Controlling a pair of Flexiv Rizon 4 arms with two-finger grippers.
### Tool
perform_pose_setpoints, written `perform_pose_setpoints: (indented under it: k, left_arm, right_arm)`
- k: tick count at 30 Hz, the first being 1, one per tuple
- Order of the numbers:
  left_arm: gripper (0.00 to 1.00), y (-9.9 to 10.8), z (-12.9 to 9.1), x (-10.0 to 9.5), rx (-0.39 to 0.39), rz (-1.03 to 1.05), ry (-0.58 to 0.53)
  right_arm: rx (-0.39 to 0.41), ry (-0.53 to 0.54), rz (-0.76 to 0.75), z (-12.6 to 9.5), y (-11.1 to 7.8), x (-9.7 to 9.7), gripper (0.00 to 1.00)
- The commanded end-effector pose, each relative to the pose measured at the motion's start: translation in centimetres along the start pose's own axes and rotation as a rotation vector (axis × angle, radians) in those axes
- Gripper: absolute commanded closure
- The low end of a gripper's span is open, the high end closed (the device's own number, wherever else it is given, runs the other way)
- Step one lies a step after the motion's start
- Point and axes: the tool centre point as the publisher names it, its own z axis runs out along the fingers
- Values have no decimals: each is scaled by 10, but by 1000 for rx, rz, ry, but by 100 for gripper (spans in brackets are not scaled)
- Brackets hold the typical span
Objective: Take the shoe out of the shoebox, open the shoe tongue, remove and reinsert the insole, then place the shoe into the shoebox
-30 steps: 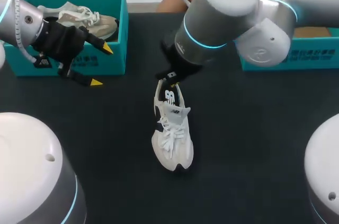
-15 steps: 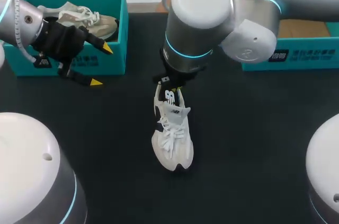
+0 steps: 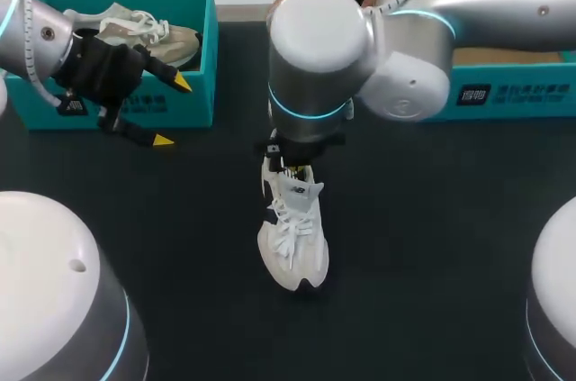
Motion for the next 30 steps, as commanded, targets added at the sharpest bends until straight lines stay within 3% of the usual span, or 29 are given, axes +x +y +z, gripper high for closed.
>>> perform_pose_setpoints:
  k: [1, 15, 21, 30]
  left_arm:
    - [0, 0, 0, 1, -4, 0, 0]
    - [0, 0, 0, 1, -4, 0, 0]
    - [0, 0, 0, 1, -4, 0, 0]
    - [0, 0, 0, 1, -4, 0, 0]
  right_arm:
    - [-6, -24, 11, 6, -3, 6, 100]
    - [-1, -141, -9, 15, -10, 1, 100]
    - [-1, -200, -56, 32, -5, 4, 100]
    - [26, -159, -69, 63, -3, 14, 100]
